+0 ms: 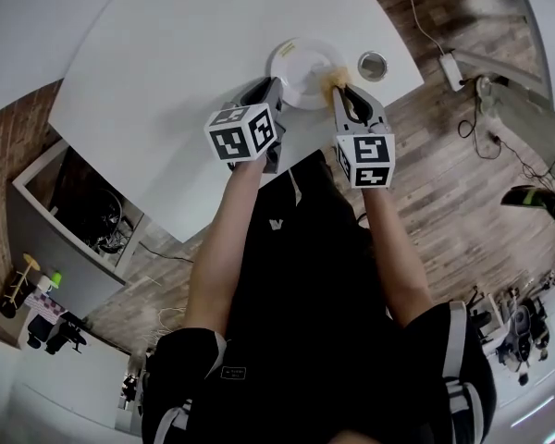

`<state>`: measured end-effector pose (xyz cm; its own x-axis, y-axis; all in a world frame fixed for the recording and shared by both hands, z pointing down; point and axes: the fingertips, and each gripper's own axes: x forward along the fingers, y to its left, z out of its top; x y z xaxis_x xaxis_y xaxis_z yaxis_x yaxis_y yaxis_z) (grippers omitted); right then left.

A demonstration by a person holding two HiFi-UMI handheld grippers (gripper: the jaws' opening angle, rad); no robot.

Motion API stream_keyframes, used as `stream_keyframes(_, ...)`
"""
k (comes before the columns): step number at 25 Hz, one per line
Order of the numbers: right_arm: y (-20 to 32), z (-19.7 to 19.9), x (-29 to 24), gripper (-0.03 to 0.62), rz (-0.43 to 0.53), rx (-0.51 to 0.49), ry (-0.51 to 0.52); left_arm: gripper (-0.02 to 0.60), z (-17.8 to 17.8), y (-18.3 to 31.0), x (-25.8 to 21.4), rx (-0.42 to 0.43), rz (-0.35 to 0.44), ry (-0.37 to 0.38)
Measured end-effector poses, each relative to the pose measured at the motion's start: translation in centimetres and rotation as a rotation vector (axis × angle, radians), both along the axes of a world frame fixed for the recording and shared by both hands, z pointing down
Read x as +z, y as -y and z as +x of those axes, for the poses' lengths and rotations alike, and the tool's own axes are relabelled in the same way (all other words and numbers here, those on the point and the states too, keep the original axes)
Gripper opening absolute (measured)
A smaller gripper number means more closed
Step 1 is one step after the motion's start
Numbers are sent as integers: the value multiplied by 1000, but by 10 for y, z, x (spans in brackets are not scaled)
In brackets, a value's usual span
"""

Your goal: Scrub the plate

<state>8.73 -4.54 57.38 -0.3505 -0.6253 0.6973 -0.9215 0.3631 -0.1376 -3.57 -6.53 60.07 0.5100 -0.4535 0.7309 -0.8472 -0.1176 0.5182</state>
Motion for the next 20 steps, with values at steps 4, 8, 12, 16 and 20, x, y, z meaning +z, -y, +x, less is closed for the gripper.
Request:
stream_keyframes(4,1,-7,6,28,-30,-28,-42,46,1,0,0,-32,-7,-17)
stream_keyframes(8,-1,-20,11,28,-48,-95,-103,44,0,-2,0,-53,-7,-18)
stream_keyframes(12,-1,-37,12,28,-67,-153,-114,43,-2,0,0,-65,-4,-14)
stream_keyframes(16,-8,-59,10,28,-83,-224,-126,40,-3,2,-2,-76,-9,-24)
stream_keyframes(20,-18,-76,9,28,-75,-306,-146,37,1,1,-2,-78,-9,-25)
